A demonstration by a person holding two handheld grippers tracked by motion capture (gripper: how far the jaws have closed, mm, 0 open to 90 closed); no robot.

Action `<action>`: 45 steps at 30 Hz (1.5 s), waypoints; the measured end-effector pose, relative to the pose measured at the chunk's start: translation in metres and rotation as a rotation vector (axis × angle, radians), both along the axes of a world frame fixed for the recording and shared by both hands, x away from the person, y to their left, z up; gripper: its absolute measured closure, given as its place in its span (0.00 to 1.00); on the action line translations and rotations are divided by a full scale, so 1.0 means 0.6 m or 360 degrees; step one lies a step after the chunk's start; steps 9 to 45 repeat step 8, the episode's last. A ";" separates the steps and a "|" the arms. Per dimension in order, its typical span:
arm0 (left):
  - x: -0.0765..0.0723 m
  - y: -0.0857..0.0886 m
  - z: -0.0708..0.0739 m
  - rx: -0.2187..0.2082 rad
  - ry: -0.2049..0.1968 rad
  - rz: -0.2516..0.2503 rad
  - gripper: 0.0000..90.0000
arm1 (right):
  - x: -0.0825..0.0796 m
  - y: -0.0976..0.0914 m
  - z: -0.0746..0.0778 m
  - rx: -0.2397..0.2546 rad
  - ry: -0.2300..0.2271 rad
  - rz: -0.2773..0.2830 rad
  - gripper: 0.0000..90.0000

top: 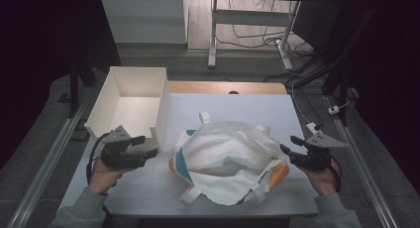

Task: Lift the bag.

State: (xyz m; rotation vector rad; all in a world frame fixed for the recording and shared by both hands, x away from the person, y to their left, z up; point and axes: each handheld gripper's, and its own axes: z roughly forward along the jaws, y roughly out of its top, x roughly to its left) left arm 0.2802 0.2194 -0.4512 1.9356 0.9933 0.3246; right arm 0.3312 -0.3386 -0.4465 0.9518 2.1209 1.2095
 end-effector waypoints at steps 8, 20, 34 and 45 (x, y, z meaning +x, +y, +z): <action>0.001 0.000 -0.002 -0.0005 0.0005 0.0005 0.31 | 0.000 0.002 0.000 -0.0004 -0.0002 -0.0006 0.49; 0.001 0.000 -0.002 -0.0005 0.0005 0.0005 0.31 | 0.000 0.002 0.000 -0.0004 -0.0002 -0.0006 0.49; 0.001 0.000 -0.002 -0.0005 0.0005 0.0005 0.31 | 0.000 0.002 0.000 -0.0004 -0.0002 -0.0006 0.49; 0.001 0.000 -0.002 -0.0005 0.0005 0.0005 0.31 | 0.000 0.002 0.000 -0.0004 -0.0002 -0.0006 0.49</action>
